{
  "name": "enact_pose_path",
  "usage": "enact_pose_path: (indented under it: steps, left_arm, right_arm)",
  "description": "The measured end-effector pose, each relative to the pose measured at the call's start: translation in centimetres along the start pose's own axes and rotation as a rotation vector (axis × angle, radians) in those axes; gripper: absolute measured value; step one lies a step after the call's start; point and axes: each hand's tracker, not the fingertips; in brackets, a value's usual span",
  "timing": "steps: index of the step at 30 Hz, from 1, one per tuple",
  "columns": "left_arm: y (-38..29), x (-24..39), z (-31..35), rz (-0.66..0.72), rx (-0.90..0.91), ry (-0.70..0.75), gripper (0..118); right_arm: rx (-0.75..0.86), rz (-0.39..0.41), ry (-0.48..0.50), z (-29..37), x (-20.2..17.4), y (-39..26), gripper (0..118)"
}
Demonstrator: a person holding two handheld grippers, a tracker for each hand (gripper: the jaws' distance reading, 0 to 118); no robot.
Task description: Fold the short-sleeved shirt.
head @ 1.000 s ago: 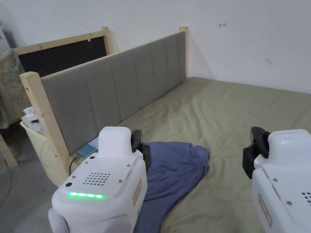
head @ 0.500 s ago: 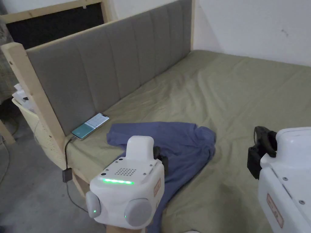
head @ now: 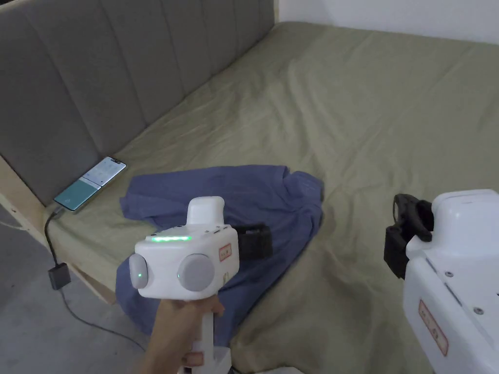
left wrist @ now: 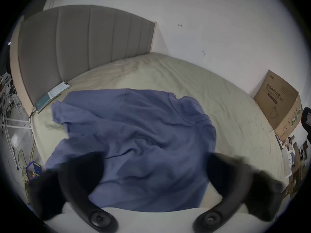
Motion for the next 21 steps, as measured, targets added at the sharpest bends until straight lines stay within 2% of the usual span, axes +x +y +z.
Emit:
enact_pose_path:
  steps: [1,7,10,14,16,18,21]
  left_arm:
    - [0.4,0.2,0.3,-0.027,0.066,-0.006,115]
    - [1.5,0.4,-4.8,-0.116,-0.069,0.034,115]
    - [1.8,1.3,-6.3,-0.142,-0.200,0.082,115]
    - [2.1,1.1,-8.4,-0.145,-0.207,0.113,115]
    - [2.1,1.8,-7.6,-0.141,-0.222,0.144,111]
    - [2.2,2.2,-6.9,-0.129,-0.223,0.141,96]
    - [3.3,1.5,-6.9,-0.124,-0.160,0.167,26]
  right_arm:
    - [-0.008,-0.003,0.000,-0.3,0.1,-0.1,0]
    - [-0.049,-0.044,0.008,-1.5,1.1,-0.9,0]
    - [-0.068,-0.049,0.008,-1.9,1.5,-1.2,0]
    - [-0.088,-0.048,0.001,-2.2,2.1,-1.7,0]
    - [-0.103,-0.075,0.001,-2.4,2.3,-1.9,0]
    - [-0.115,-0.108,0.015,-2.4,2.6,-2.1,0]
    - [-0.118,-0.102,0.010,-2.2,2.5,-2.2,0]
